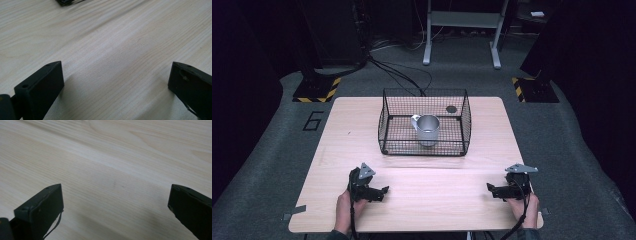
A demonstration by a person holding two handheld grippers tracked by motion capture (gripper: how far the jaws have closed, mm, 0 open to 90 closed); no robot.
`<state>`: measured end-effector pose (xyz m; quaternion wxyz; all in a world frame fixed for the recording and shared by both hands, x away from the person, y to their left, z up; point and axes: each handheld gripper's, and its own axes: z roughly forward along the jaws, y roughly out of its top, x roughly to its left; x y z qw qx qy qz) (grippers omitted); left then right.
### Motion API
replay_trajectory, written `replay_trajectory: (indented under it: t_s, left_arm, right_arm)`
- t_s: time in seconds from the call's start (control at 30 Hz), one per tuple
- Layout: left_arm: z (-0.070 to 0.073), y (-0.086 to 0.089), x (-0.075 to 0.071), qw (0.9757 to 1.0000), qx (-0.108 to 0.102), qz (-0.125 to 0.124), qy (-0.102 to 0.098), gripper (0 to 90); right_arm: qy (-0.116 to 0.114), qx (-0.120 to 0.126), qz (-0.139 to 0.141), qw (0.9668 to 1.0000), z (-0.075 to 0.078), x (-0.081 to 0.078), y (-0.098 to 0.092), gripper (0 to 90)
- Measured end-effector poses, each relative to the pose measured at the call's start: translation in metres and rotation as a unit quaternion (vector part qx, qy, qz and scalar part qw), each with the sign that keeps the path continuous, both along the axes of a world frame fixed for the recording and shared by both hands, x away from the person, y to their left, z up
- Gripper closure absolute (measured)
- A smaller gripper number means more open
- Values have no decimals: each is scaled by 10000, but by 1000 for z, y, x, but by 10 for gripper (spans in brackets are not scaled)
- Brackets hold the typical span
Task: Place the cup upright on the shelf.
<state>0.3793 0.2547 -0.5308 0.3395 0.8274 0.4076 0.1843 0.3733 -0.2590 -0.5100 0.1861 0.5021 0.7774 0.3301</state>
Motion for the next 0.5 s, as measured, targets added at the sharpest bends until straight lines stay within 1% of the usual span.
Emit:
replay_trajectory:
  t_s: [0.07, 0.1, 0.13, 0.17, 0.2, 0.27, 0.3, 0.33, 0.37, 0.4, 0.43, 0.47, 0.5]
  left_arm:
    - [0, 0, 0, 10000, 1, 1, 0, 2]
    - [0, 0, 0, 10000, 0, 2, 1, 2]
    - [0, 0, 0, 10000, 1, 2, 1, 2]
    - [0, 0, 0, 10000, 3, 2, 0, 2]
    - [0, 0, 0, 10000, 0, 4, 1, 2]
    - [0, 0, 0, 10000, 2, 4, 1, 2]
    - [0, 0, 0, 10000, 2, 2, 0, 2]
    - [0, 0, 0, 10000, 2, 2, 0, 2]
    - [0, 0, 0, 10000, 2, 1, 1, 2]
    - [0, 0, 0, 10000, 2, 3, 0, 2]
    - [0, 0, 0, 10000, 1, 3, 0, 2]
    - [0, 0, 0, 10000, 0, 5, 1, 2]
    - [0, 0, 0, 10000, 0, 5, 1, 2]
  right_arm:
    - [-35, -37, 2, 10000, -2, 0, -2, 0]
    - [-27, -46, -67, 10000, -4, 1, -3, 0]
    - [-26, -121, -35, 9999, -7, 1, -5, 0]
    - [-26, -121, -35, 9999, -7, 1, -5, 0]
    - [26, -169, -127, 9998, -10, 2, -5, 0]
    - [-20, -173, -115, 9998, -12, 2, -6, 0]
    - [-6, -181, -95, 9998, -14, 3, -6, 0]
    - [-28, -232, -88, 9997, -17, 3, -6, 0]
    - [-28, -232, -88, 9997, -17, 3, -6, 0]
    - [-100, -195, -88, 9997, -18, 2, -7, 0]
    - [-119, -174, -84, 9997, -19, 2, -8, 0]
    - [-214, -125, -131, 9996, -20, 1, -8, 0]
    - [-214, -125, -131, 9996, -20, 1, -8, 0]
